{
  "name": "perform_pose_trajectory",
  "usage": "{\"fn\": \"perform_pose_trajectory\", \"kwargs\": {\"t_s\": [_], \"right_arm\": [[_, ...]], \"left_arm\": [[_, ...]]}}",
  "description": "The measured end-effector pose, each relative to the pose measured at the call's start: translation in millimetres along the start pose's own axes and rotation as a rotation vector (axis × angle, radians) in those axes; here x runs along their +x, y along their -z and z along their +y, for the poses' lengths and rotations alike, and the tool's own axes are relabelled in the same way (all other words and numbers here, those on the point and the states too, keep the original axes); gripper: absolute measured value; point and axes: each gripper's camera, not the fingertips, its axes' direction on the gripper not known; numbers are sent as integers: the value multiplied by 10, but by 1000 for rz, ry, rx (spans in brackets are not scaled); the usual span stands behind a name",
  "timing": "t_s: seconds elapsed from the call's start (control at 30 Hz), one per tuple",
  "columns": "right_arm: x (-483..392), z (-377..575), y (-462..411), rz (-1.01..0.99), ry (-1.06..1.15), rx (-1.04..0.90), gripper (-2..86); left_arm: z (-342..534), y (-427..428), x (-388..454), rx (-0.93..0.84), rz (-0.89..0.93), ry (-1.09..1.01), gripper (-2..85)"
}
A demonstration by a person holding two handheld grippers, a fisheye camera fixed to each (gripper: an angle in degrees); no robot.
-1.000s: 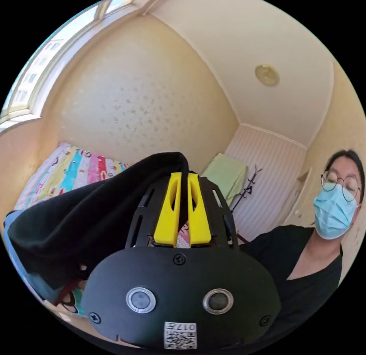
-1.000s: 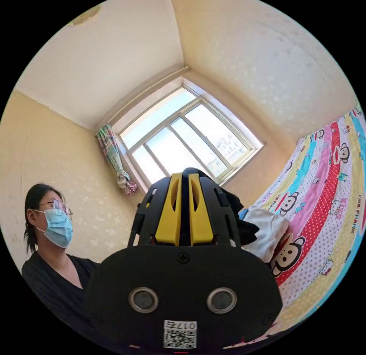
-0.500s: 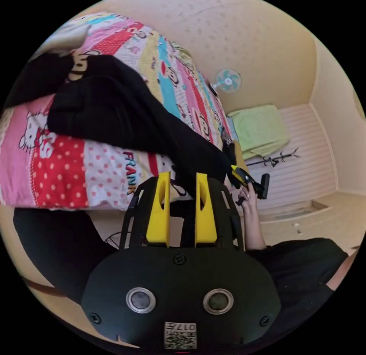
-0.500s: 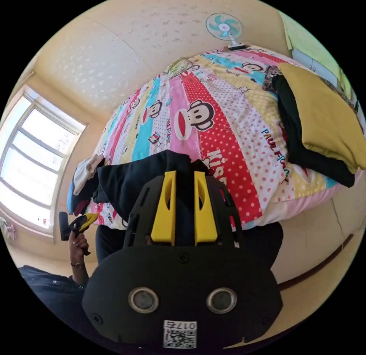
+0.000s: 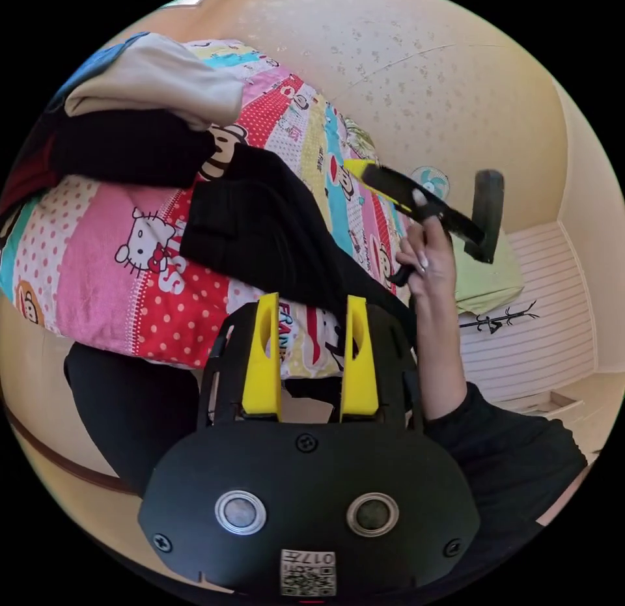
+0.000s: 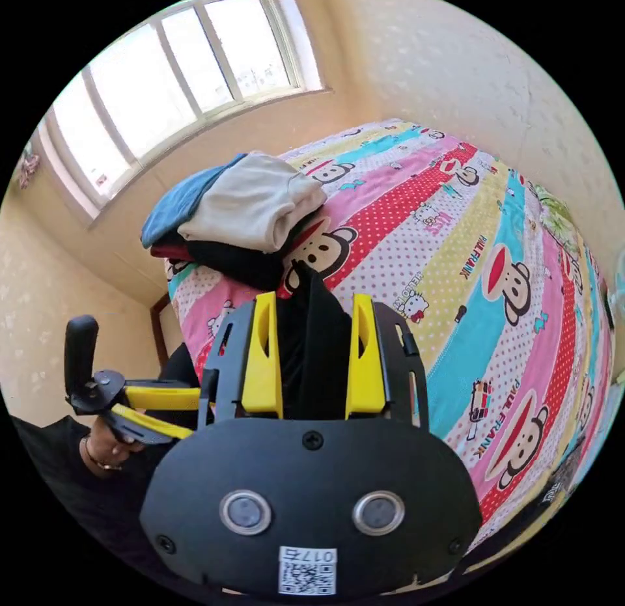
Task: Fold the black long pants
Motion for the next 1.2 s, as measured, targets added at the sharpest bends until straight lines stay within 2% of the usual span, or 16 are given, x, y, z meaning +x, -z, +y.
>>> {"fn": "perform_pose_trajectory", "kwargs": {"t_s": [0.03, 0.1, 0.13, 0.2, 0.23, 0.3, 0.4, 0.5, 0.6, 0.7, 0.77, 0.87, 0.9, 0.97, 1.07, 1.2], "right_arm": [[-52, -106, -150, 33, 21, -54, 165], [-123, -262, -768, 143, 64, -307, 145], [-116, -233, -829, 109, 62, -328, 136], [58, 34, -543, -128, -75, -176, 90], [120, 123, -422, -196, -111, -129, 86], [343, 503, 97, -471, -207, 45, 76], [408, 897, 801, -654, -204, 169, 73], [242, 1183, 1506, -756, -90, 242, 72], [83, 1457, 2134, -828, -41, 310, 70], [13, 1806, 2834, -870, -37, 470, 68], [26, 2041, 3314, -931, -14, 611, 66], [56, 2438, 4209, -1001, 72, 831, 63], [49, 2603, 4584, -998, 106, 905, 61], [-7, 2868, 5183, -922, 154, 996, 56], [-255, 3410, 6157, -697, 261, 1143, 45], [-624, 4249, 7264, -349, 216, 1375, 33]], "left_arm": [[23, -23, 12, 1, -4, -5, 144], [81, -29, 3, 10, -15, -11, 145], [126, -25, -39, 13, -15, -9, 147], [197, -2, -164, 7, 6, 3, 157], [254, 38, -273, 12, 24, 20, 163], [345, 131, -429, 40, 69, 41, 167], [429, 240, -583, 101, 163, 52, 170], [430, 242, -548, 158, 236, 19, 217], [548, 302, -532, 303, 427, 29, 233], [748, 407, -471, 392, 301, 51, 200], [844, 404, -409, 384, 243, 44, 194], [1061, 461, -325, 428, 193, 30, 86], [1168, 569, -299, 503, 246, -1, 46], [1290, 816, -203, 607, 320, -38, 34], [1495, 1396, 345, 790, 346, -217, 25], [1931, 2116, 1400, 1010, 398, -540, 19]]}}
